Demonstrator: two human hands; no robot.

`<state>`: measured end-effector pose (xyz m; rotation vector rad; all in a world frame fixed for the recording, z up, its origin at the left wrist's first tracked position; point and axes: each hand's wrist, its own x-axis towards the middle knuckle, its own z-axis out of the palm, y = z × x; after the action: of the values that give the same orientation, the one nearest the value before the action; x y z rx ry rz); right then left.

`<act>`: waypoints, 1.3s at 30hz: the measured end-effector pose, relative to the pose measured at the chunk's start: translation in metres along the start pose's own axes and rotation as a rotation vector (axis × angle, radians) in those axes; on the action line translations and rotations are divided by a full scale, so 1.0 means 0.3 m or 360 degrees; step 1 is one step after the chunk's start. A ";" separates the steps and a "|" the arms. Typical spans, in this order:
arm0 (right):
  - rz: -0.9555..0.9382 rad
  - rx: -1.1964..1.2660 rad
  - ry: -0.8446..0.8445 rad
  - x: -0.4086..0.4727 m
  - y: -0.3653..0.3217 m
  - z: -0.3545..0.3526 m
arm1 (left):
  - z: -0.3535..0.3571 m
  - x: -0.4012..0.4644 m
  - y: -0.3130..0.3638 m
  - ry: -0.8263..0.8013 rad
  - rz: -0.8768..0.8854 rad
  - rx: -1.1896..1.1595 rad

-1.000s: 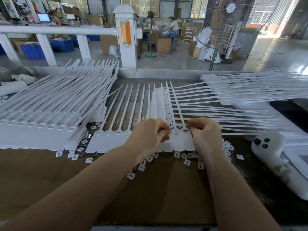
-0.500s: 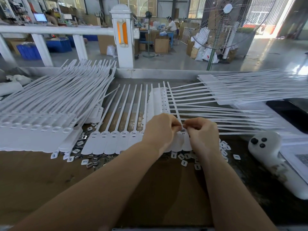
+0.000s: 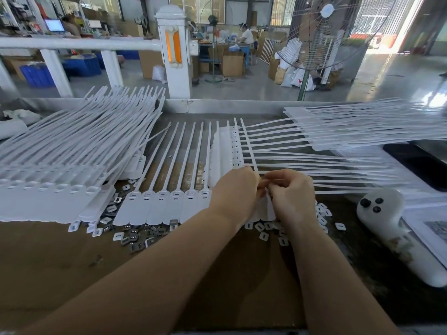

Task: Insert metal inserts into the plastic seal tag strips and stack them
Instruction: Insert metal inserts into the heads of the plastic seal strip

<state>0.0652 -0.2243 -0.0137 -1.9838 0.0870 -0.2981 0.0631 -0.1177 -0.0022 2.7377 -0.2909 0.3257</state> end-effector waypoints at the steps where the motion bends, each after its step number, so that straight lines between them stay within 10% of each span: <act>1: 0.0010 0.0002 -0.0005 -0.001 0.000 0.000 | 0.001 -0.005 0.001 -0.0004 0.0041 0.0037; 39: 0.0076 -0.0061 -0.0108 -0.007 -0.005 -0.013 | 0.034 -0.121 -0.008 0.0010 0.0343 0.0404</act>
<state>0.0621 -0.2268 -0.0113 -2.0251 0.0977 -0.1995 0.0311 -0.1137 -0.0219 2.9575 -0.5823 0.4568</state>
